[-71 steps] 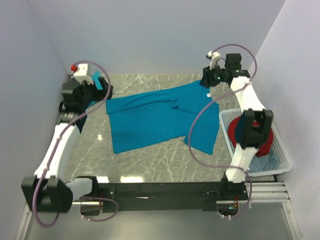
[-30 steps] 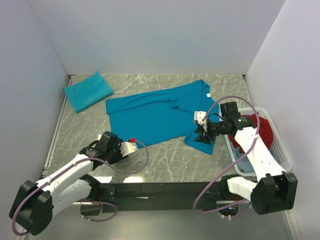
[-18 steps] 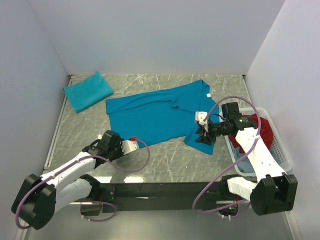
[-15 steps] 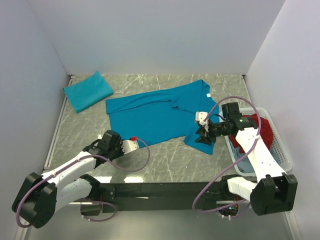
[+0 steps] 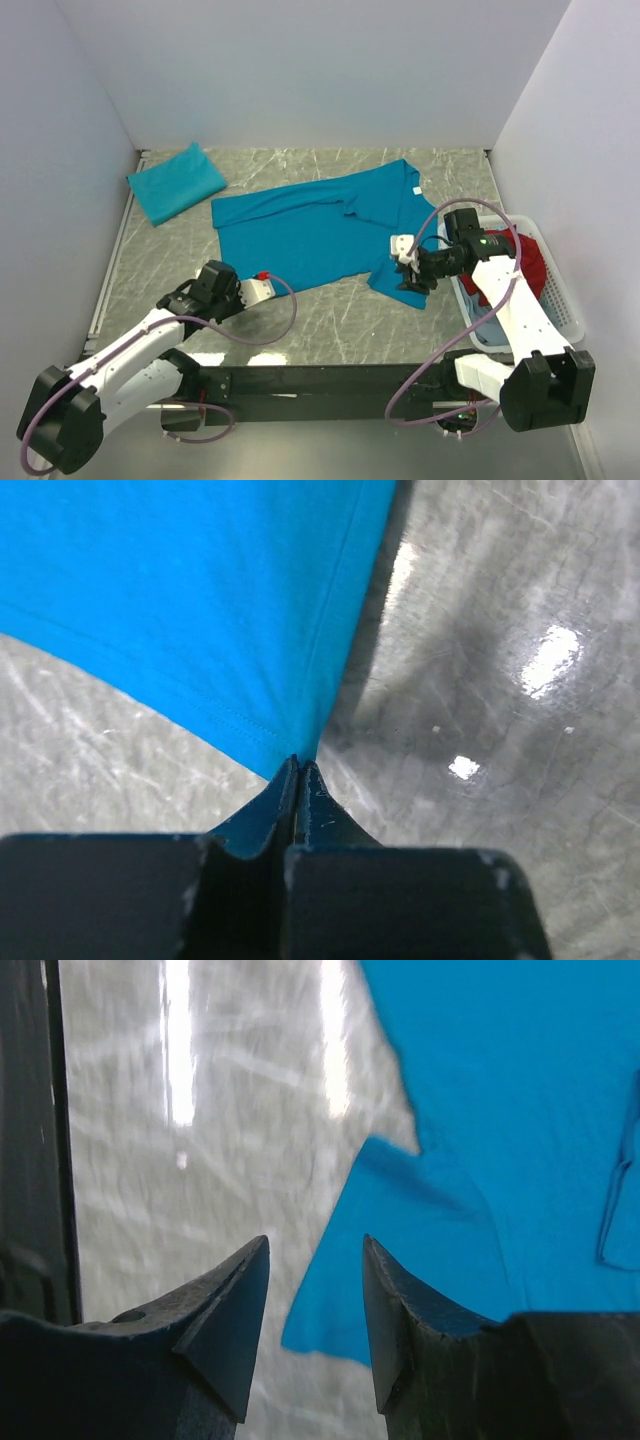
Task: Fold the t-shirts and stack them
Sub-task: Fold the tshirt
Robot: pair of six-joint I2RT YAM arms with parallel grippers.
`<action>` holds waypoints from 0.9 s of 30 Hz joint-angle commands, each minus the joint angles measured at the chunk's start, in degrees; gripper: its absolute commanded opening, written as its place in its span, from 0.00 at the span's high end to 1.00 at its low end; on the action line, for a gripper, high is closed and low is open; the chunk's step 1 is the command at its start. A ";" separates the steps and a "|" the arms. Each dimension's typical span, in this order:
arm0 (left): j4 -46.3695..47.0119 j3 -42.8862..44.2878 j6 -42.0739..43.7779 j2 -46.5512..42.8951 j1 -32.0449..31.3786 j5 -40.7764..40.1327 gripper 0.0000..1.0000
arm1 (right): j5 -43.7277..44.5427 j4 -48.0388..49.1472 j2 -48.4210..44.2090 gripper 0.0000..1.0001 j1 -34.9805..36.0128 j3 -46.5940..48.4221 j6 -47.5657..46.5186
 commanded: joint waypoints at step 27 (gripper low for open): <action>-3.49 3.69 -8.20 -5.65 0.23 -11.02 1.00 | 36.26 6.19 9.18 0.54 12.25 -13.82 -22.41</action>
